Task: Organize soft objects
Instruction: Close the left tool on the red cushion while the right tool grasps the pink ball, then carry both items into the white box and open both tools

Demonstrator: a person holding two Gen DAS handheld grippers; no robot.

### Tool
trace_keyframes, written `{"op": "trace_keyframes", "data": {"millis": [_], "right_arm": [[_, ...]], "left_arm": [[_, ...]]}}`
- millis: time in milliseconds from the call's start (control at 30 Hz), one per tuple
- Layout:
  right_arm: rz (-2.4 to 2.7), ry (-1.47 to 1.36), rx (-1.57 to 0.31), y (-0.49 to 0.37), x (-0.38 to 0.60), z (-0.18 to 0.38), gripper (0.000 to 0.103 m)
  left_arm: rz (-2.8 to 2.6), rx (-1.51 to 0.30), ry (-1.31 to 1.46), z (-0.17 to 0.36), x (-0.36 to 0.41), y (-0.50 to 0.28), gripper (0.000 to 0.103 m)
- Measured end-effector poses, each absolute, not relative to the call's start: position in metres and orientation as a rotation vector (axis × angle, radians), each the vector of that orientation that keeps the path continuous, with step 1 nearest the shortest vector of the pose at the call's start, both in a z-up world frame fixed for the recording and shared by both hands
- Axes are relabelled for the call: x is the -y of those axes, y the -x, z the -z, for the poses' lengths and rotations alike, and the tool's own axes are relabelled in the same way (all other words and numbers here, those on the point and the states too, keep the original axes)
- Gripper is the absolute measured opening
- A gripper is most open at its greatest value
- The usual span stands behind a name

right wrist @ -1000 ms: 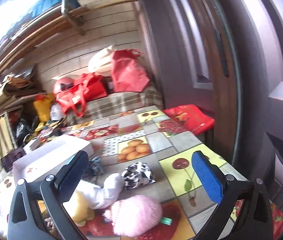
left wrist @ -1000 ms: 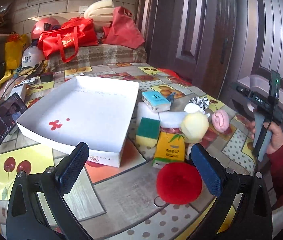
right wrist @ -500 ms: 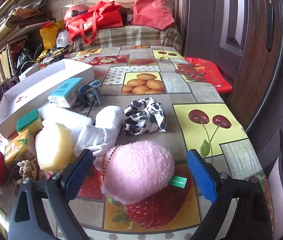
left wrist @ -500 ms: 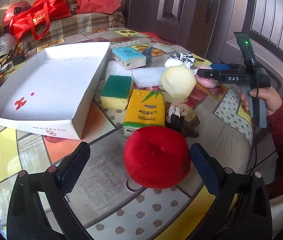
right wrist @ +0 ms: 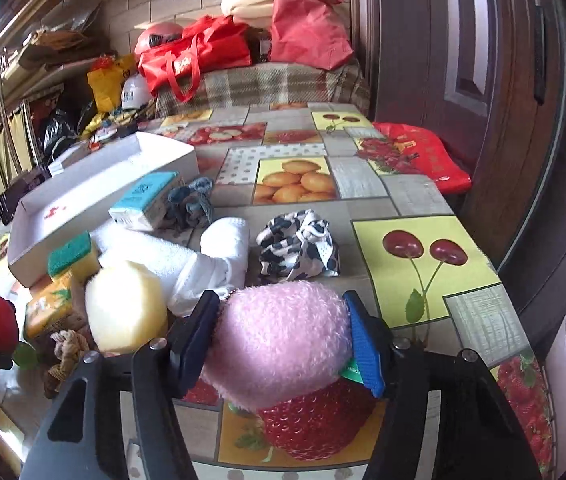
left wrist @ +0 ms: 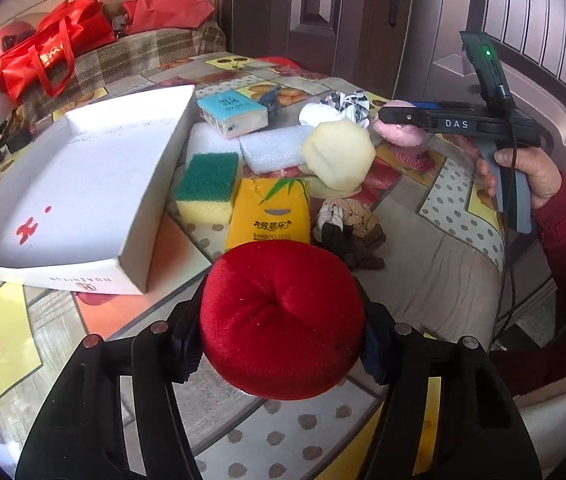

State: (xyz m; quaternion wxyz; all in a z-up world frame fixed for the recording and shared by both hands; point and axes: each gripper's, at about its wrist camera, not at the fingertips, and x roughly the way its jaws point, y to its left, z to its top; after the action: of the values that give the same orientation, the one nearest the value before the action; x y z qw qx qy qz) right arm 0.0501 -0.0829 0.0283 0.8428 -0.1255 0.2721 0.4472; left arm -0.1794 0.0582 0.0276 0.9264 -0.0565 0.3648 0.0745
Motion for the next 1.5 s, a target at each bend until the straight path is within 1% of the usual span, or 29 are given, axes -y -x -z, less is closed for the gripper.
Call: {"op": "trace_keyframes", "data": {"millis": [133, 200, 300, 367, 467, 633, 1000, 1200, 1500], "right_arm": [[-0.959, 0.111, -0.375, -0.029, 0.103, -0.064, 0.063], [-0.949, 0.060, -0.257, -0.017, 0.108, -0.076, 0.063], [-0.928, 0.023, -0.158, -0.007, 0.108, -0.078, 0.063], [-0.922, 0.019, -0.159, -0.008, 0.103, -0.071, 0.063], [-0.921, 0.035, -0.211, -0.014, 0.090, -0.058, 0.063], [-0.957, 0.028, -0.232, -0.007, 0.080, -0.058, 0.064], [-1.187, 0.044, -0.283, 0.049, 0.024, -0.052, 0.064], [-1.285, 0.098, -0.249, 0.090, -0.014, -0.051, 0.064], [-1.400, 0.147, -0.270, 0.132, -0.074, -0.048, 0.064]], "left_arm": [[-0.361, -0.483, 0.076, -0.065, -0.080, 0.213, 0.062], [-0.482, -0.360, 0.051, -0.075, -0.092, 0.227, 0.063], [-0.604, -0.271, 0.036, -0.070, -0.107, 0.241, 0.063], [-0.630, -0.276, 0.068, -0.062, -0.117, 0.246, 0.063], [-0.644, -0.250, 0.114, -0.061, -0.127, 0.255, 0.063], [-0.672, -0.263, 0.131, -0.059, -0.134, 0.256, 0.063], [-0.839, -0.250, 0.157, -0.057, -0.166, 0.278, 0.063], [-0.862, -0.341, 0.234, -0.042, -0.206, 0.260, 0.063], [-0.869, -0.349, 0.203, -0.040, -0.225, 0.231, 0.063]]}}
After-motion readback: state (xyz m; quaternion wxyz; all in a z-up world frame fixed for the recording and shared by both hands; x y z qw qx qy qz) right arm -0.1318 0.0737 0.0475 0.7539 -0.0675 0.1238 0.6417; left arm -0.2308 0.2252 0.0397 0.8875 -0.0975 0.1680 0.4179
